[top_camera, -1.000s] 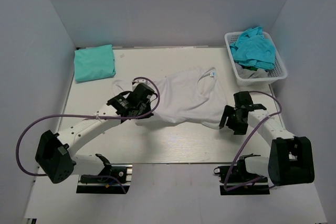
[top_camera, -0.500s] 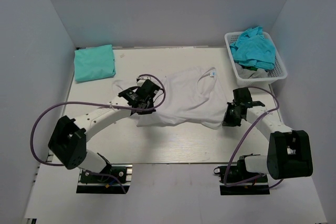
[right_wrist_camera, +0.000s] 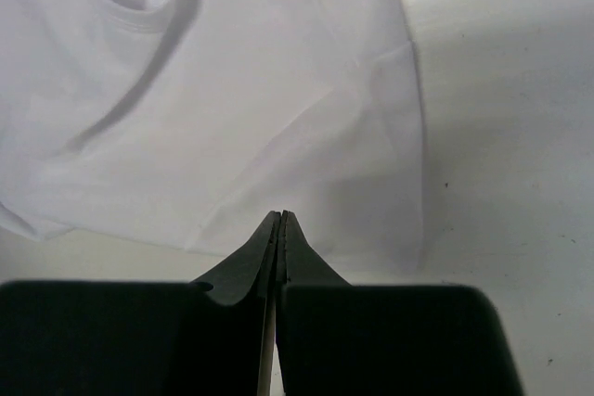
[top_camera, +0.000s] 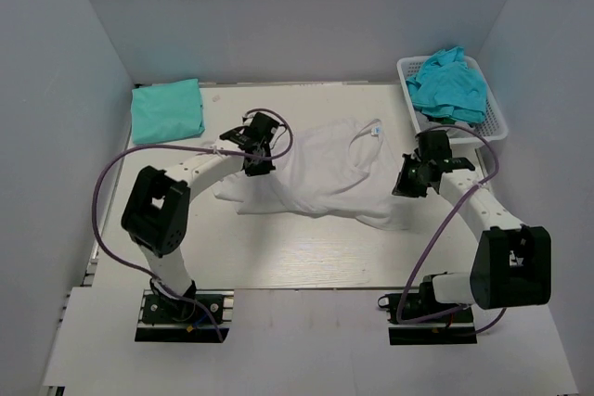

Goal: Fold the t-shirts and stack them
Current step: Flatten out the tshirt

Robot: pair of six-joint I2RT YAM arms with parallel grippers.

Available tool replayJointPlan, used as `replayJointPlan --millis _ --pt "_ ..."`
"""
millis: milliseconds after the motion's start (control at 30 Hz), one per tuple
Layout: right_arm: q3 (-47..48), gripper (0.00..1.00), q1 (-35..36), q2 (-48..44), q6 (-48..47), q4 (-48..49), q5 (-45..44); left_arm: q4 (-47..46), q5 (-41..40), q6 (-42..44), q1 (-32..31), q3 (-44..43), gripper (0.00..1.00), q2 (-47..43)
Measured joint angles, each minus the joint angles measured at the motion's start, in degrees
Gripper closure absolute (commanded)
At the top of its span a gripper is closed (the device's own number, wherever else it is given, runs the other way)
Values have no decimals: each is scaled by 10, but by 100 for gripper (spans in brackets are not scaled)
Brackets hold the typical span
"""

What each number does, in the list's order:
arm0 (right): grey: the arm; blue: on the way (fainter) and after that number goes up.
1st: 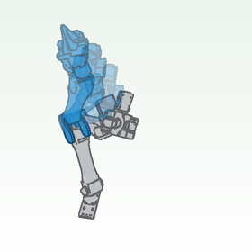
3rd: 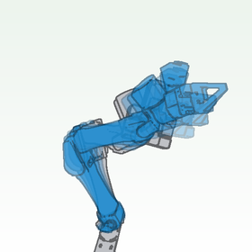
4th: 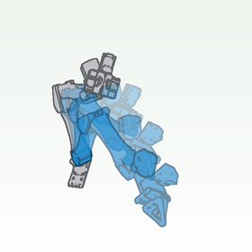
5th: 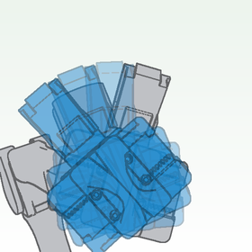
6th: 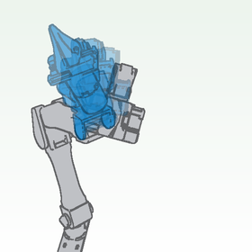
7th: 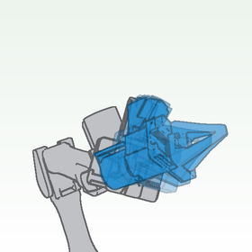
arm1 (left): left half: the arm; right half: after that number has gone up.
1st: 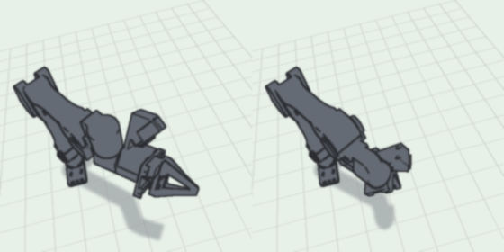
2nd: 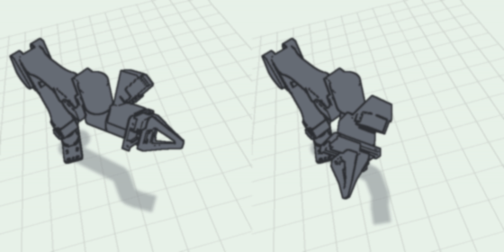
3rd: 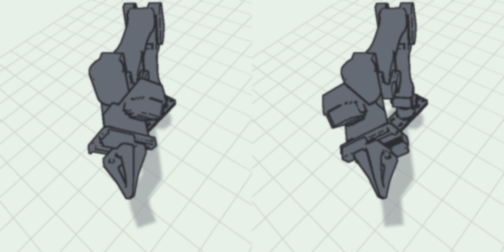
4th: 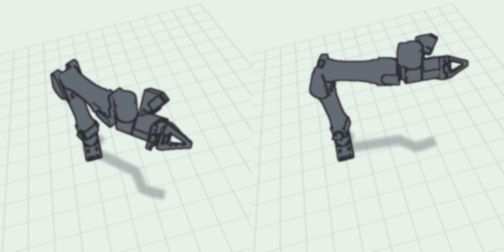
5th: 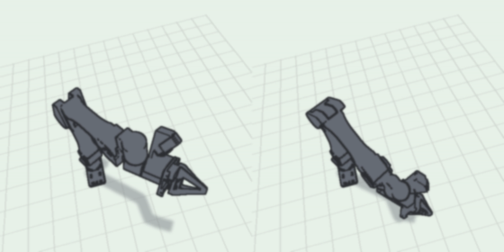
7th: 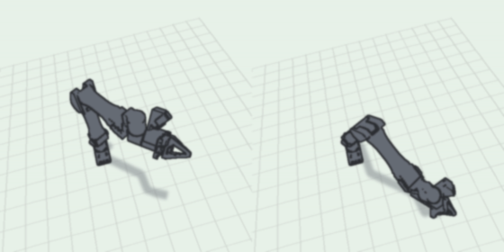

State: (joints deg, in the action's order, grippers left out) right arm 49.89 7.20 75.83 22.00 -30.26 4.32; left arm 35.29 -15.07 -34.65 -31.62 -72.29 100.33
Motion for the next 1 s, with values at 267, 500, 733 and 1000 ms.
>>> replayJointPlan --millis 267,500,733,1000 --pt "1 83 -9 44 -4 -35 -8 8 37 29 27 -21 0 32" --pt "-11 83 -17 25 -5 -39 -17 -9 51 36 55 76 0 -129" --pt "-29 83 -26 8 -3 -39 -29 -97 121 71 84 103 8 -95" --pt "-29 83 -31 8 -2 -39 -44 -165 186 135 79 63 28 6"
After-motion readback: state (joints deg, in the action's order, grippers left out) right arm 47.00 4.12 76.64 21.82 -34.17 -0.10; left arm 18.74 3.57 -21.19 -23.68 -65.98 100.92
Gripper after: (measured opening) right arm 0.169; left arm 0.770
